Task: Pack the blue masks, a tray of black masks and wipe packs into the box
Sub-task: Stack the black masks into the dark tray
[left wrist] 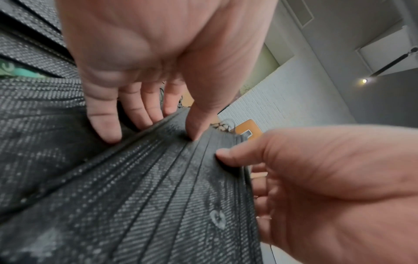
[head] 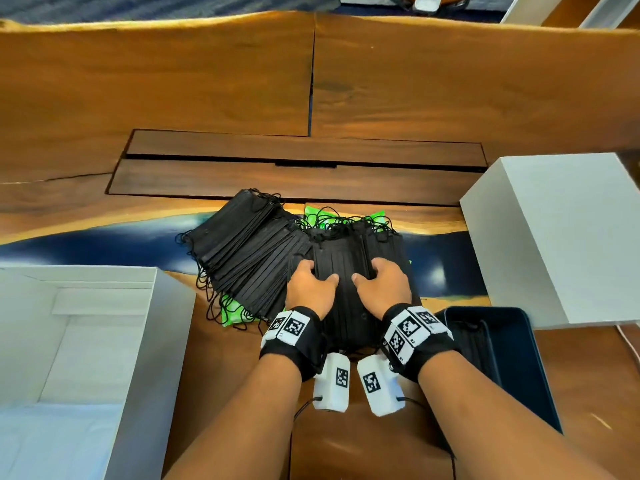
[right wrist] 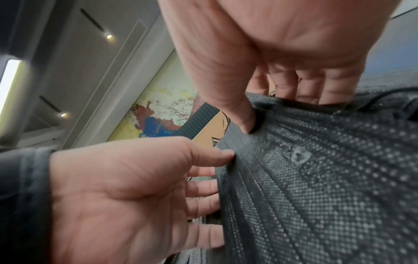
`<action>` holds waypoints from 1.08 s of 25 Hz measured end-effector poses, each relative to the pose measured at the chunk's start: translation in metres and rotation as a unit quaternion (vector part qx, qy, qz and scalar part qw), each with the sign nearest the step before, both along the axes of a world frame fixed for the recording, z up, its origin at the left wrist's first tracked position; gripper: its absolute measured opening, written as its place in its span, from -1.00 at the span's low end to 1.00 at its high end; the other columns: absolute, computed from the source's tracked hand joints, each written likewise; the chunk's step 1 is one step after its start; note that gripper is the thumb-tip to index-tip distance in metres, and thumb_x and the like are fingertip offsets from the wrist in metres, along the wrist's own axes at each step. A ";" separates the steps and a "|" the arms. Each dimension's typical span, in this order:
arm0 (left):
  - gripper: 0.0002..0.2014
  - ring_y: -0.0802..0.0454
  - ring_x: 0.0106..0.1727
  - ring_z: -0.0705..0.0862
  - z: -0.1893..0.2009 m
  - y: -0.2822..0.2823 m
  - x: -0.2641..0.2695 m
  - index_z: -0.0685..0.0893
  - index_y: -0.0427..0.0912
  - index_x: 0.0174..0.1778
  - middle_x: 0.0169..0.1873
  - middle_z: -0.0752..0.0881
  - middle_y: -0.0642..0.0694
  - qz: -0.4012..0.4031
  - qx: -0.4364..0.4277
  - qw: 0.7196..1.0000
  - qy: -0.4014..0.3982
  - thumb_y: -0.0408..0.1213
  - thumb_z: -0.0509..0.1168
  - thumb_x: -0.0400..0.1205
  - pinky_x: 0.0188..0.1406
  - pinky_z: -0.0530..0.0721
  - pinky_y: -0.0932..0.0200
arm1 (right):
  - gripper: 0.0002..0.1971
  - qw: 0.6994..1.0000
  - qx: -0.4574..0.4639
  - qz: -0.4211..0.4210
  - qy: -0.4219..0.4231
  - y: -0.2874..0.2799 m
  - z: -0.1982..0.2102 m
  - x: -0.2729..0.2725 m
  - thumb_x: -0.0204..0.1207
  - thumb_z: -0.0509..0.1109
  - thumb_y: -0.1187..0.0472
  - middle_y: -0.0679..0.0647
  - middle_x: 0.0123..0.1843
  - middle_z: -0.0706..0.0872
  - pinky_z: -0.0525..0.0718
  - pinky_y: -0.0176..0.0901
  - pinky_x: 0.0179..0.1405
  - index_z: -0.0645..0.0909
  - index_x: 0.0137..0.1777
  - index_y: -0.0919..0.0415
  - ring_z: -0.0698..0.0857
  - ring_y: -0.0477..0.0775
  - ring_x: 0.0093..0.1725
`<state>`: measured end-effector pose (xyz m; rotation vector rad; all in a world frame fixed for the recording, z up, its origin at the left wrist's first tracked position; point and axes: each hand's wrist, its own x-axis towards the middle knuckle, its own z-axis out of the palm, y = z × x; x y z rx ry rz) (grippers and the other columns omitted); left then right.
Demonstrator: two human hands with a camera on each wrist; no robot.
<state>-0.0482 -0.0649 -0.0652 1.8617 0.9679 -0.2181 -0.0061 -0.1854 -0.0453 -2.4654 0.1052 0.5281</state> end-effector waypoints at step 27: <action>-0.80 -0.08 0.11 0.79 0.044 -0.005 -0.037 0.71 -0.18 0.22 0.11 0.81 -0.18 0.032 -0.364 0.915 -0.173 -0.34 0.28 0.71 -0.01 0.77 0.05 | -0.68 0.976 0.203 -0.018 -0.073 -0.020 0.037 -0.035 0.53 0.42 -0.01 -0.04 0.13 0.71 0.69 0.12 0.18 0.59 0.23 0.07 0.68 0.03 0.14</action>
